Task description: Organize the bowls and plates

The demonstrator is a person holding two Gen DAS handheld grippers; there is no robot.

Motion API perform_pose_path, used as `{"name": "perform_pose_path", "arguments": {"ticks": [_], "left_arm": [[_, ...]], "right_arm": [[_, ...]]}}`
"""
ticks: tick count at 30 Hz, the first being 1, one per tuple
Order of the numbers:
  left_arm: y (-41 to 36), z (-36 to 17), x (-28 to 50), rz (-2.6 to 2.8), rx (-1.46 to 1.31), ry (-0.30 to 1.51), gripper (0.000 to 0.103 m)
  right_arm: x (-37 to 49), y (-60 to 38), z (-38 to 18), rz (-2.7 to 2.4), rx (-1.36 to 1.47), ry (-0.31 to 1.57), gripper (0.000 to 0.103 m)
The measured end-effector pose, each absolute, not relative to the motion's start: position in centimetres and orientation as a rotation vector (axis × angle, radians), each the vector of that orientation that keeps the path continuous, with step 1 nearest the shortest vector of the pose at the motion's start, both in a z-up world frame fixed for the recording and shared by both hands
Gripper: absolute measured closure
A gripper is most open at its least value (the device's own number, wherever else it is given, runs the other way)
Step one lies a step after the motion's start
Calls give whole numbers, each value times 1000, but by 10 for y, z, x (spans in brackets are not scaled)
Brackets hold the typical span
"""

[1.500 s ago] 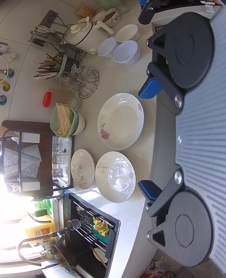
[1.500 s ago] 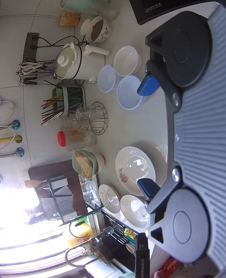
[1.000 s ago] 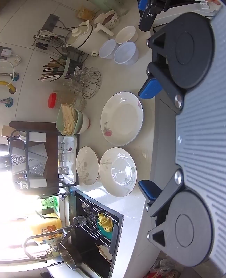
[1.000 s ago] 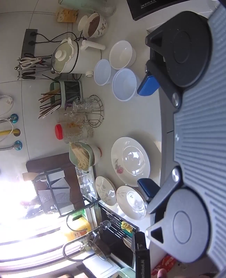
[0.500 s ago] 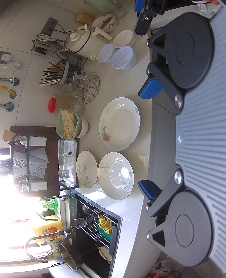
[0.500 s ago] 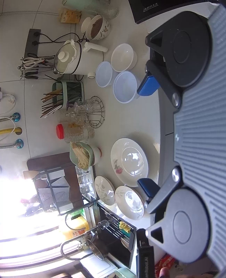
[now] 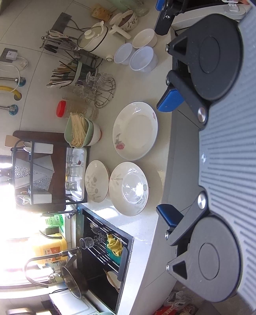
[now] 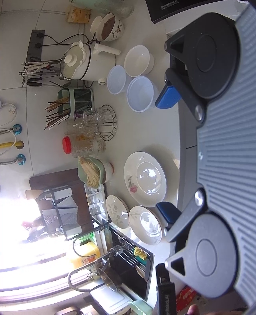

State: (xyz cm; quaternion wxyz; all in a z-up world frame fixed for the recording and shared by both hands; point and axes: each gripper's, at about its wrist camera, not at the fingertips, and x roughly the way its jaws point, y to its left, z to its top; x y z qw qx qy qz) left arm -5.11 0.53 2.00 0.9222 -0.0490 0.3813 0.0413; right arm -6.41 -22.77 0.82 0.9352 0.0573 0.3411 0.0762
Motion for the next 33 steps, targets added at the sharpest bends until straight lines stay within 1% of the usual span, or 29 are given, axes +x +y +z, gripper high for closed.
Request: {"name": "perform_pose_path", "arguments": {"ticks": [3, 6, 12, 16, 19, 26, 33], "left_arm": [[13, 18, -45, 105, -147, 796, 2], [12, 20, -41, 105, -134, 791, 2], [4, 23, -29, 62, -105, 765, 2], [10, 24, -19, 51, -136, 753, 2], [14, 16, -14, 48, -118, 736, 2], [12, -6, 2, 6, -93, 773, 2], [9, -17, 19, -35, -69, 748, 2]], "right_arm": [[-65, -231, 12, 146, 124, 669, 0], [-66, -233, 17, 143, 125, 640, 0], [-61, -235, 13, 160, 146, 650, 0], [-59, -232, 6, 164, 148, 647, 0], [-59, -227, -2, 167, 139, 624, 0], [-55, -224, -14, 161, 175, 604, 0], [-45, -216, -24, 145, 168, 581, 0]]}}
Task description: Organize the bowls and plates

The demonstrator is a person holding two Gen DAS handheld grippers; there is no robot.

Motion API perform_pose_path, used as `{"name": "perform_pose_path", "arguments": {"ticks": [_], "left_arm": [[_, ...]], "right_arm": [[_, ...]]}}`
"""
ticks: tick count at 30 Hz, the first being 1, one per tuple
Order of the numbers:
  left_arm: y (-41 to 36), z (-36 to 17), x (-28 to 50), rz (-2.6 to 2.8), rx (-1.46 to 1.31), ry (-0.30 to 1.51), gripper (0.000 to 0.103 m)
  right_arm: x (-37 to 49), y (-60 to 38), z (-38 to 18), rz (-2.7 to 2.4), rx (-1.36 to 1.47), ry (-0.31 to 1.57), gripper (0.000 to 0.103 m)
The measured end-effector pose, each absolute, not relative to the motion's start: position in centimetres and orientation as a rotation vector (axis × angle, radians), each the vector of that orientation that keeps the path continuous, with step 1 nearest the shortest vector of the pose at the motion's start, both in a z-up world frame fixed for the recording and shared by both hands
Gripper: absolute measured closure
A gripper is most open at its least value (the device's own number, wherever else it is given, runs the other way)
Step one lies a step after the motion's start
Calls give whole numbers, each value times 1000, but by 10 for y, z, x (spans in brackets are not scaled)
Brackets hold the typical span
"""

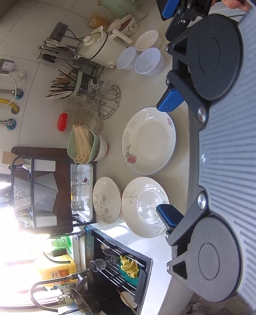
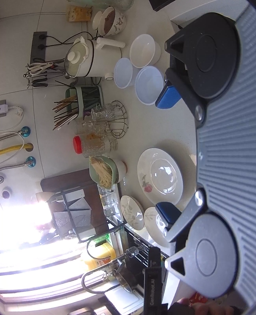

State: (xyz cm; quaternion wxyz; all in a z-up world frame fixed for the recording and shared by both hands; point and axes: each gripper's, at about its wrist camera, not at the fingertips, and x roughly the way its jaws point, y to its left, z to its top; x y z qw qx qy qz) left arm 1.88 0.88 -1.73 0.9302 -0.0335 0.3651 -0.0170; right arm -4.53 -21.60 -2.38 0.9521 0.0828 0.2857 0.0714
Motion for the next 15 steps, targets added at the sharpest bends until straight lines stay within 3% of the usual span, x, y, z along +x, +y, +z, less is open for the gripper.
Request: {"name": "perform_pose_path", "arguments": {"ticks": [15], "left_arm": [[31, -49, 47, -43, -98, 774, 2]], "right_arm": [[-27, -203, -49, 135, 193, 535, 0]]}}
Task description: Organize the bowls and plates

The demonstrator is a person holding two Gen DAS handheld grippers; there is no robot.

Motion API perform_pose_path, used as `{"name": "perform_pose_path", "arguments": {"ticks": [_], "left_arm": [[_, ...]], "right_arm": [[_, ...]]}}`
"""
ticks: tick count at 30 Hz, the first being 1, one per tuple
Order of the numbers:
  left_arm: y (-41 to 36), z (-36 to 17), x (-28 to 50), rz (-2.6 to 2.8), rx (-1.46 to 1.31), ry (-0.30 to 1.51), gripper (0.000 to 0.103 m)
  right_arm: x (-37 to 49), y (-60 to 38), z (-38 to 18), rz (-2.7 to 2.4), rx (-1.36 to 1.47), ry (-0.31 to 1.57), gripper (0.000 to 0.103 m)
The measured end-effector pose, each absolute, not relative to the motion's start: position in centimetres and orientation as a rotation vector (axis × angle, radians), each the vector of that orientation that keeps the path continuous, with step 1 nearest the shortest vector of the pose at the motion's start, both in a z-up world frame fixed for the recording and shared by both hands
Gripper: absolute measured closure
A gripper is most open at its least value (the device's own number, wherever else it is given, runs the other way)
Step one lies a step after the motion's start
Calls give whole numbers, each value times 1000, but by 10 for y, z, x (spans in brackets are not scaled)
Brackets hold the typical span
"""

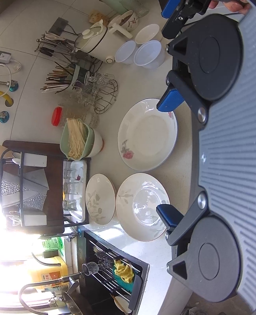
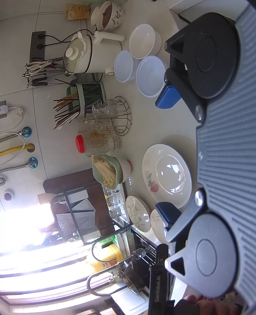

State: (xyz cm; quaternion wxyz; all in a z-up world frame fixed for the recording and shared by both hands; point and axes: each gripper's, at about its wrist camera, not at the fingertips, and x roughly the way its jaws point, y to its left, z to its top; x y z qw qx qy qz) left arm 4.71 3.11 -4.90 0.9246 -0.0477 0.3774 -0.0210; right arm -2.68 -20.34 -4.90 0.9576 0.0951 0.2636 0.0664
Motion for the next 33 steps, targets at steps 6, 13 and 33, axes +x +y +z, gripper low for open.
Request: {"name": "perform_pose_path", "arguments": {"ticks": [6, 13, 33], "left_arm": [[38, -50, 49, -26, -112, 771, 2], [38, -50, 52, -34, -100, 774, 2], [31, -41, 53, 33, -100, 753, 2]], "right_arm": [[-23, -200, -54, 138, 202, 541, 0], [-25, -198, -50, 131, 195, 537, 0], [-15, -207, -52, 150, 208, 548, 0]]}}
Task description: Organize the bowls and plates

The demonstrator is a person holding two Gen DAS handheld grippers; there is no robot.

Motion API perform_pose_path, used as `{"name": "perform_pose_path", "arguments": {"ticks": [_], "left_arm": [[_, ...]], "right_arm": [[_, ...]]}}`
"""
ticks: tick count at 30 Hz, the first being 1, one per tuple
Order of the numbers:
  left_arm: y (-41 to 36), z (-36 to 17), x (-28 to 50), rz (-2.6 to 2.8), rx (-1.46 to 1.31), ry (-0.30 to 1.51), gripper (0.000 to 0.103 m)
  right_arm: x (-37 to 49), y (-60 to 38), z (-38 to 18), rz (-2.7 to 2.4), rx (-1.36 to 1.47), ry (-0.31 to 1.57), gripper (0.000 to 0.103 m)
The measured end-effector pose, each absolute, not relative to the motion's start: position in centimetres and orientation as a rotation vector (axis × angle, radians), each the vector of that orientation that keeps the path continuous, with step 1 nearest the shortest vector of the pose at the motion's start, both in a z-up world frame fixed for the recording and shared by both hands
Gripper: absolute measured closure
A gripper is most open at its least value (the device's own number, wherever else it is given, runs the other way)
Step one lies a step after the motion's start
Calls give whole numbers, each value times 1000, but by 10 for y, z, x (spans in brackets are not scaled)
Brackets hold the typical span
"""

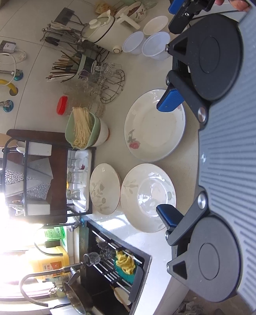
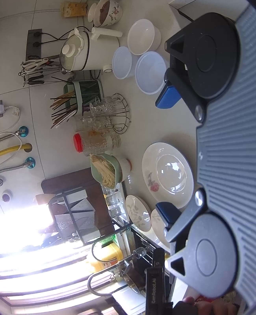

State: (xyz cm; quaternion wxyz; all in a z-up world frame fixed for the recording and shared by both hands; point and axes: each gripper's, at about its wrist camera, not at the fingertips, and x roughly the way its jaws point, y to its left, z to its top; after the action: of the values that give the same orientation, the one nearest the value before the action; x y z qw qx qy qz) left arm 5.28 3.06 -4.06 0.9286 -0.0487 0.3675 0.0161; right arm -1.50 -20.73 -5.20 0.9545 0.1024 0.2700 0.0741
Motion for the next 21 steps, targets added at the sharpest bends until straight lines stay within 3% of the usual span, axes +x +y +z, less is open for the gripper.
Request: {"name": "perform_pose_path", "arguments": {"ticks": [21], "left_arm": [[17, -5, 58, 129, -142, 832, 2]], "right_arm": [[13, -226, -23, 251, 205, 645, 0]]}}
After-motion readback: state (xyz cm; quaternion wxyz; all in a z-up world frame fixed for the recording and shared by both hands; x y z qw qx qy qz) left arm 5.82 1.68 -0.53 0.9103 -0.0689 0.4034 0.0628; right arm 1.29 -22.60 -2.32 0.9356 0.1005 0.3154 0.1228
